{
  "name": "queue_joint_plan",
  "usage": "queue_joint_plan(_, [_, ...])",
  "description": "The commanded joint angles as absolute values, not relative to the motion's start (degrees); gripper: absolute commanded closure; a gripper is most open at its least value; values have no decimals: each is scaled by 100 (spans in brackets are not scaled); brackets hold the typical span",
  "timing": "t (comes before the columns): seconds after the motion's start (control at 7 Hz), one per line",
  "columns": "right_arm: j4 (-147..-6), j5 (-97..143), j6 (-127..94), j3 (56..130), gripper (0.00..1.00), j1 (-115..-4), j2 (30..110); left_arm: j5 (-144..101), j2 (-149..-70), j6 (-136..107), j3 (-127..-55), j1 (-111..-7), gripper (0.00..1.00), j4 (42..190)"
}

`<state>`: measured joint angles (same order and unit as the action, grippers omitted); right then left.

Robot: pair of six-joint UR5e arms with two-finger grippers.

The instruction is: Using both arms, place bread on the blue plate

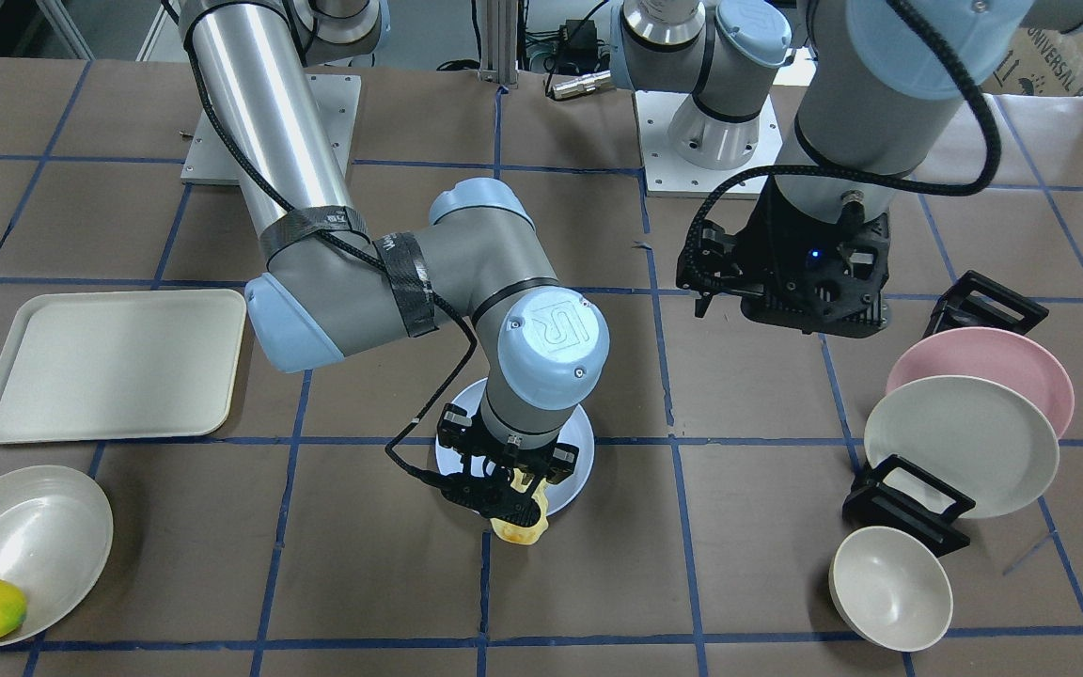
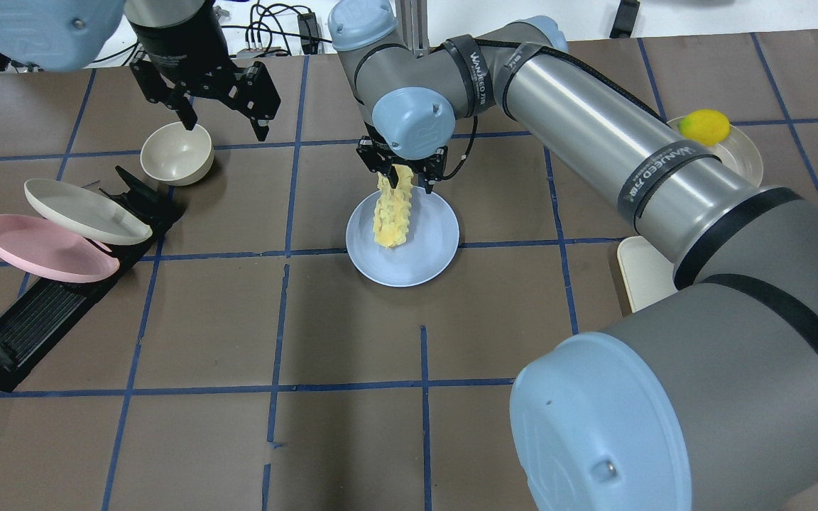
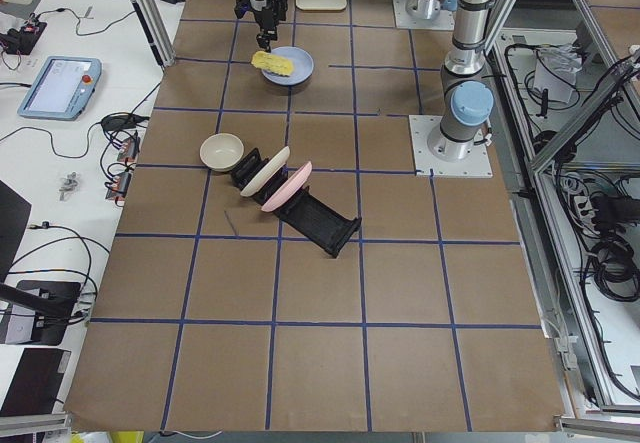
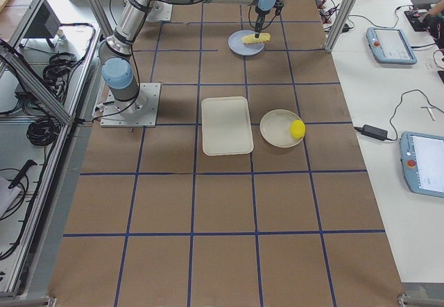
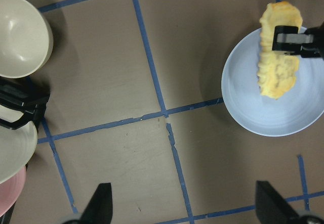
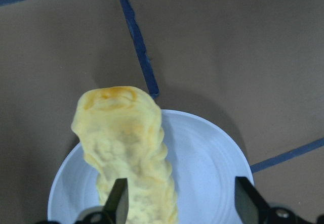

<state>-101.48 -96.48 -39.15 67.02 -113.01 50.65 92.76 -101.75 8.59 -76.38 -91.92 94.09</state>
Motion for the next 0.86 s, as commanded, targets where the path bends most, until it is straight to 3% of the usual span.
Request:
queue_joint_plan(0.0, [-10151,-9886,-1652,6688,0,-10928,5386,9281,-10125,748,-7620,-9114,0,9553])
queue_joint_plan(0.43, [-9783,-9905,564,7091,0,-9926,6133,9308,-10072,756,-7612,-9114,0,9659])
queue_joint_plan(0.71, [-9826,-9792,1796,7914,0,-8910,6825,9308,-10037,826,-7672,-9088,0,9642])
